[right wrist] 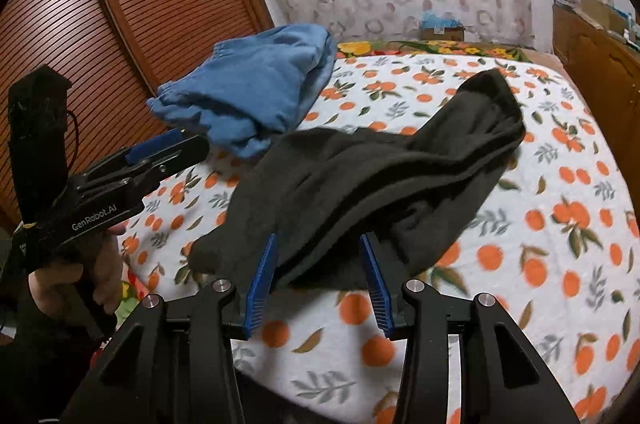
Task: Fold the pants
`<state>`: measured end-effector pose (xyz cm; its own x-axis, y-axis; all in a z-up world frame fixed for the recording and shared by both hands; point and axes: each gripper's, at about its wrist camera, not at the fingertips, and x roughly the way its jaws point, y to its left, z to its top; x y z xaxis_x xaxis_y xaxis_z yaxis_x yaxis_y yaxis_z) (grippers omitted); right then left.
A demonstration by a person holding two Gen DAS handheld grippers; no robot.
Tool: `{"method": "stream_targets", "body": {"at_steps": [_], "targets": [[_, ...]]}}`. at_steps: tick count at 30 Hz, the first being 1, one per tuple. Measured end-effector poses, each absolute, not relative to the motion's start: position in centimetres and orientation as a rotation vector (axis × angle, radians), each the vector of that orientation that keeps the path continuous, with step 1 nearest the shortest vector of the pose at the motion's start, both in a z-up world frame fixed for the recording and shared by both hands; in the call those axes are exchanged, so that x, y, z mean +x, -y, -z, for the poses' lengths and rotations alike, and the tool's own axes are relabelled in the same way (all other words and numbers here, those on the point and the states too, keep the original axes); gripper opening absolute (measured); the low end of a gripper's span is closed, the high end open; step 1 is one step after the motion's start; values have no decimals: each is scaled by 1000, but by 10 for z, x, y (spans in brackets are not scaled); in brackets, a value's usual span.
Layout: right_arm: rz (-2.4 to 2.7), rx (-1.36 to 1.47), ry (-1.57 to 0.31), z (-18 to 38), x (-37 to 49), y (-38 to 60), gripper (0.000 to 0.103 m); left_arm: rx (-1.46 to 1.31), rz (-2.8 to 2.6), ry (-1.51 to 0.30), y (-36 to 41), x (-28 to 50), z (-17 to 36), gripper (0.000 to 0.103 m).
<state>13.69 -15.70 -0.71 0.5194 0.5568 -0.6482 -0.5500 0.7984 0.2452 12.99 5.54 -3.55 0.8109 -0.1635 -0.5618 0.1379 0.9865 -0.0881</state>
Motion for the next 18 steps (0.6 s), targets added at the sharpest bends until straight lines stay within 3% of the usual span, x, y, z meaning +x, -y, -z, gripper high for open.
{"method": "stream_targets", "body": {"at_steps": [14,15,16,17,18], "targets": [[-690,49,-849,15,132,142,49,-7,163,-595,-50,122,40,73],[-697,52,-861,18,134,141,44,-4,172,-600,-49,123,40,73],[-700,51,-867,19,135,141,22,-4,179,-603,-48,124,39,73],[-710,50,-865,19,135,142,9,-5,189,-606,-47,126,39,73],[-711,42,-863,19,136,143,5,-7,203,-610,-45,128,38,73]]}}
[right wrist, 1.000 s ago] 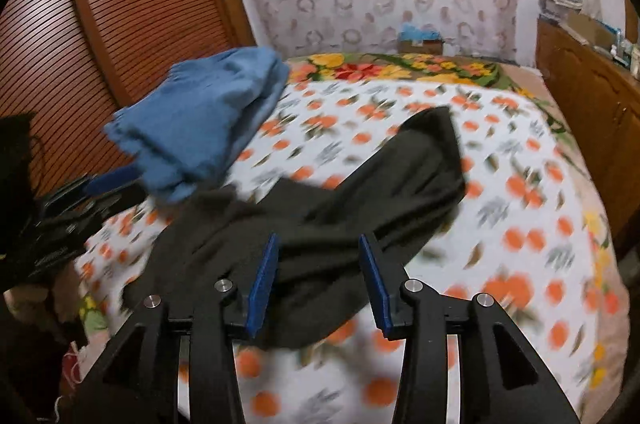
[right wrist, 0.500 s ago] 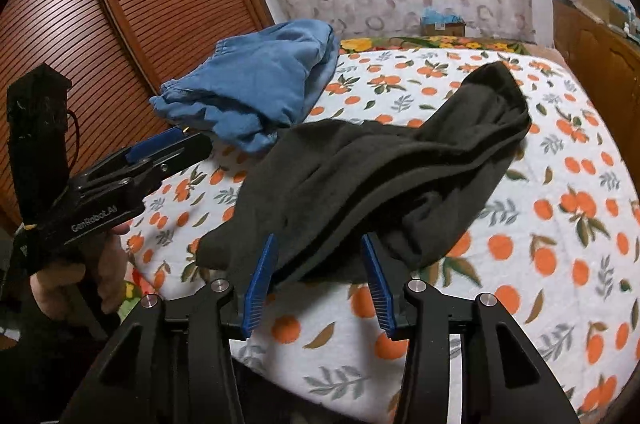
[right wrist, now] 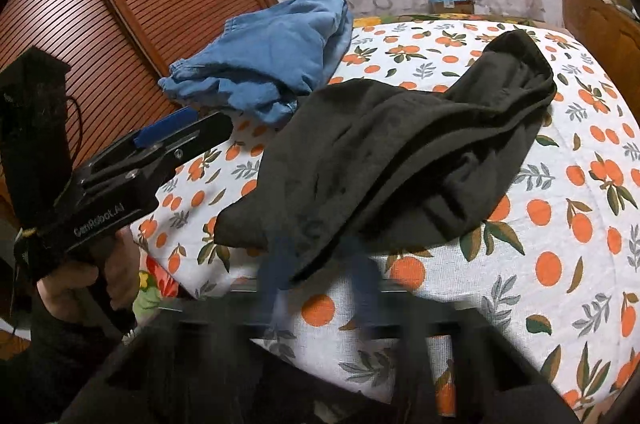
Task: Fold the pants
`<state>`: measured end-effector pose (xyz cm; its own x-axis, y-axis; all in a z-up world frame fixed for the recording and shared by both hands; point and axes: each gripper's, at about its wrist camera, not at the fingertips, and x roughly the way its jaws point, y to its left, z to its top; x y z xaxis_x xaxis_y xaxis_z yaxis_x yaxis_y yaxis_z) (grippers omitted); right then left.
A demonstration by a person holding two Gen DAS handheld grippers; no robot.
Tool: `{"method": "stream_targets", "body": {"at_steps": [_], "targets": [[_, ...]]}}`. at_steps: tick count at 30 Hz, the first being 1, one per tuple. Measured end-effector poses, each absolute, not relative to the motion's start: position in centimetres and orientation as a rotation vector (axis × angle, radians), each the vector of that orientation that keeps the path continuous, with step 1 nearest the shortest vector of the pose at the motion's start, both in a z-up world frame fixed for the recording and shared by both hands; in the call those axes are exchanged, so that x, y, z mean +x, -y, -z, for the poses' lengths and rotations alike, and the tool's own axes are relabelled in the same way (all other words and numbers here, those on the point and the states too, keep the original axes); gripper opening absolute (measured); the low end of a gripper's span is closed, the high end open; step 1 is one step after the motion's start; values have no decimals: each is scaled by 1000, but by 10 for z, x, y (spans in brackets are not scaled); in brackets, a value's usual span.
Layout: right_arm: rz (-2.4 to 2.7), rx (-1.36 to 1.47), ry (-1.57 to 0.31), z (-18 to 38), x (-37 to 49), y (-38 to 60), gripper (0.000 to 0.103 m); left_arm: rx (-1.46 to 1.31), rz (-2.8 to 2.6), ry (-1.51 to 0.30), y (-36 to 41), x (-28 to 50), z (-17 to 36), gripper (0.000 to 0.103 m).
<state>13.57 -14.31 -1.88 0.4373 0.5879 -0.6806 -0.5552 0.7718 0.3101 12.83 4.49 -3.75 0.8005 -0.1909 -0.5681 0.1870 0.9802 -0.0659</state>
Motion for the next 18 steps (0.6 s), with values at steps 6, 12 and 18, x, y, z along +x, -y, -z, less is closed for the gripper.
{"method": "stream_targets", "body": {"at_steps": [6,12,18], "targets": [[-675,35,-792,0,129,186,4,3,275,-619,-25,146,28,73],[-534,12,-743,-14,124,253,4,30,357,-642,9,174,19,73],[-398,21,-716,-15,132,312,4,44,419,-678,37,206,13,72]]}}
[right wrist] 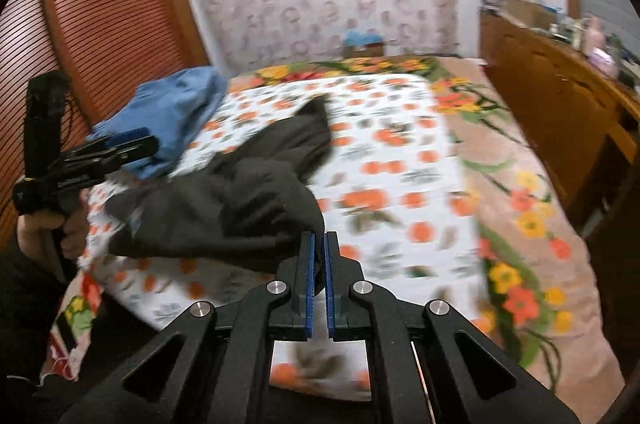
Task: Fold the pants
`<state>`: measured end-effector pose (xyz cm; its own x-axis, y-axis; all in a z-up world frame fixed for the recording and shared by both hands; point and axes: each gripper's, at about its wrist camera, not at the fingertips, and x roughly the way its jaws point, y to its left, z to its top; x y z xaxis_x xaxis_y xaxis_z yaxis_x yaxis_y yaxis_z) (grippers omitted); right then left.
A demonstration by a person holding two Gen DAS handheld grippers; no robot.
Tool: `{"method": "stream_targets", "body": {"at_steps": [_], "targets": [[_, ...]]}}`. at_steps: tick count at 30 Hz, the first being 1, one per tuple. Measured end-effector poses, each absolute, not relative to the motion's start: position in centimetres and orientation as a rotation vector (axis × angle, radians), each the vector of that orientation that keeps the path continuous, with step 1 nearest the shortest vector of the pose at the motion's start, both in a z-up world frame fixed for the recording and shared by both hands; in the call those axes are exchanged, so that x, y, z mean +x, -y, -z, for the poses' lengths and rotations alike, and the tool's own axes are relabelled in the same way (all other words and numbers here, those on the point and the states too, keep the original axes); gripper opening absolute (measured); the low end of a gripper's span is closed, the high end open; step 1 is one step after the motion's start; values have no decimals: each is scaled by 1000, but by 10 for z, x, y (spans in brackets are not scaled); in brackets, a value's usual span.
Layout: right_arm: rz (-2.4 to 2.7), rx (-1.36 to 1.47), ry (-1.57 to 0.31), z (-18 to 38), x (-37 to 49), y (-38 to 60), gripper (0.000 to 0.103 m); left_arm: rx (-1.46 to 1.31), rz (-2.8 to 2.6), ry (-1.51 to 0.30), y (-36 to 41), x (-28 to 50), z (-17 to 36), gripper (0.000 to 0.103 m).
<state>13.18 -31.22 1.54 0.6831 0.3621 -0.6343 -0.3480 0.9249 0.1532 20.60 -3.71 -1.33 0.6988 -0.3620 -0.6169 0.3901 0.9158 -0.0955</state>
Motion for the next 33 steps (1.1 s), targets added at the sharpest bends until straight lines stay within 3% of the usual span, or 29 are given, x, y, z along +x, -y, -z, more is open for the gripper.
{"method": "stream_targets", "body": {"at_steps": [12,31,32,33], "targets": [[-278,65,-721,-3,167,357,4,180,494,-793,97,301,28,55],[-353,140,-782,20,203,378,4,245,536,-1023,148,407,75,50],[-351,140,-783,21,202,378,4,237,538,-1029,148,408,76,47],[-352,140,-784,21,202,378,4,229,536,-1028,147,408,76,38]]}}
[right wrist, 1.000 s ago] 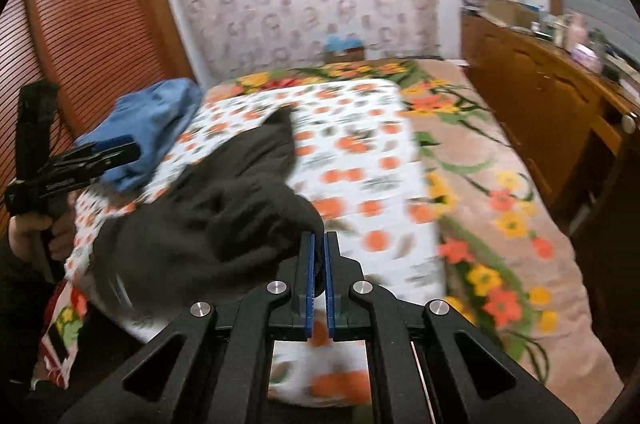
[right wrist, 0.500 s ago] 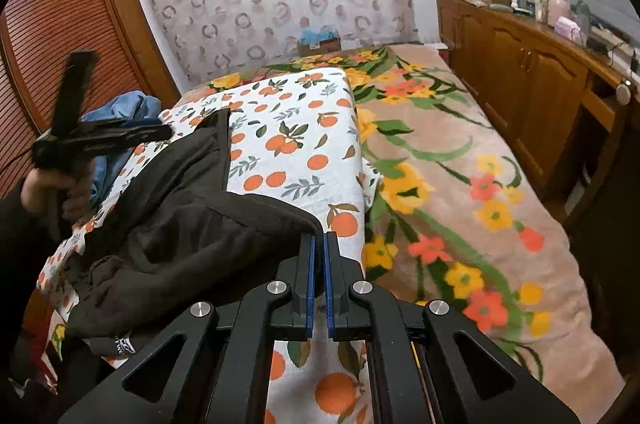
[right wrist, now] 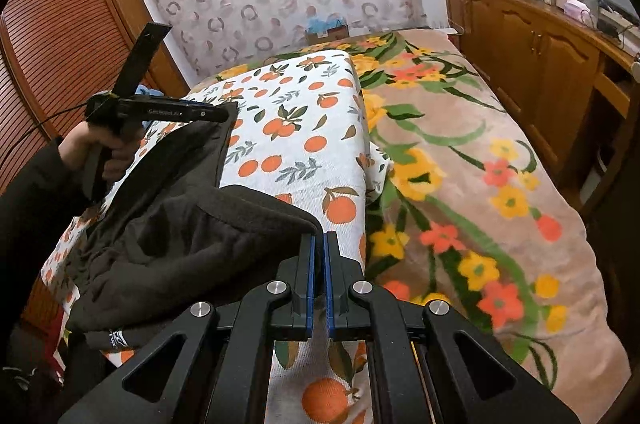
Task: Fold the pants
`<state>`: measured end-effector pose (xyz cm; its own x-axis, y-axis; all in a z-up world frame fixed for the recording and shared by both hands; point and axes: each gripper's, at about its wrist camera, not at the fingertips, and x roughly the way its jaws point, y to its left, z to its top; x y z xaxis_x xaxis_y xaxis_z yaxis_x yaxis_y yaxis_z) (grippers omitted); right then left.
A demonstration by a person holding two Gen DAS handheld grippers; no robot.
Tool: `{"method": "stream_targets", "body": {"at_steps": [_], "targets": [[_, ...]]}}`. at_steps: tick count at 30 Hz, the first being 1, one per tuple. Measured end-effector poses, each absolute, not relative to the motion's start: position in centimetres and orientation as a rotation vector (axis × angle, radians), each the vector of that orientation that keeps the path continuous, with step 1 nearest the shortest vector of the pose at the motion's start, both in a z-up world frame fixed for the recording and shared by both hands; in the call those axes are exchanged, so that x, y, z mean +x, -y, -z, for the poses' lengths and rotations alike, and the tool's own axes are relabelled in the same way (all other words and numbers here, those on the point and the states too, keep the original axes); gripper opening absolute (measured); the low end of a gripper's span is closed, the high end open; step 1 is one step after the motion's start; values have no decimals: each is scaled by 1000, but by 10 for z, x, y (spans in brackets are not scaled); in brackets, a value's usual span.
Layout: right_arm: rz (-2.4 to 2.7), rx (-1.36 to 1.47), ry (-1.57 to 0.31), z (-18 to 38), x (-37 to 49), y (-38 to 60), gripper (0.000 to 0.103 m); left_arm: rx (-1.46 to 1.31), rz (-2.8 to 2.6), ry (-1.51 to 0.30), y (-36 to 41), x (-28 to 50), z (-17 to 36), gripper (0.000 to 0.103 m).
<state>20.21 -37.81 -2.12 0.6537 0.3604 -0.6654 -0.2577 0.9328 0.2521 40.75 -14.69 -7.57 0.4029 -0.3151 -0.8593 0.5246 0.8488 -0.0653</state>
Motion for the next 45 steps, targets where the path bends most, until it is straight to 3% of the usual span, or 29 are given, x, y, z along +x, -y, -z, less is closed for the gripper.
{"method": "stream_targets", "body": {"at_steps": [2,3,5,17,31,38,45], "targets": [[-353,139,-782,20,200,378,4,212,541,-1033,145,405,75,27],[-352,139,-781,20,200,377,4,203,547,-1030,143,401,73,12],[-353,139,-777,18,199,377,4,199,553,-1010,141,393,68,6],[-370,124,-672,-14,169,369,4,134,464,-718,83,295,-40,5],[-386,18,-413,-119,98,357,4,79,354,-390,-4,150,-174,4],[-394,-32,-324,-150,58,354,4,54,331,-314,-36,95,-189,4],[-400,-83,-315,-137,60,345,4,27,333,-363,-44,108,-155,4]]}}
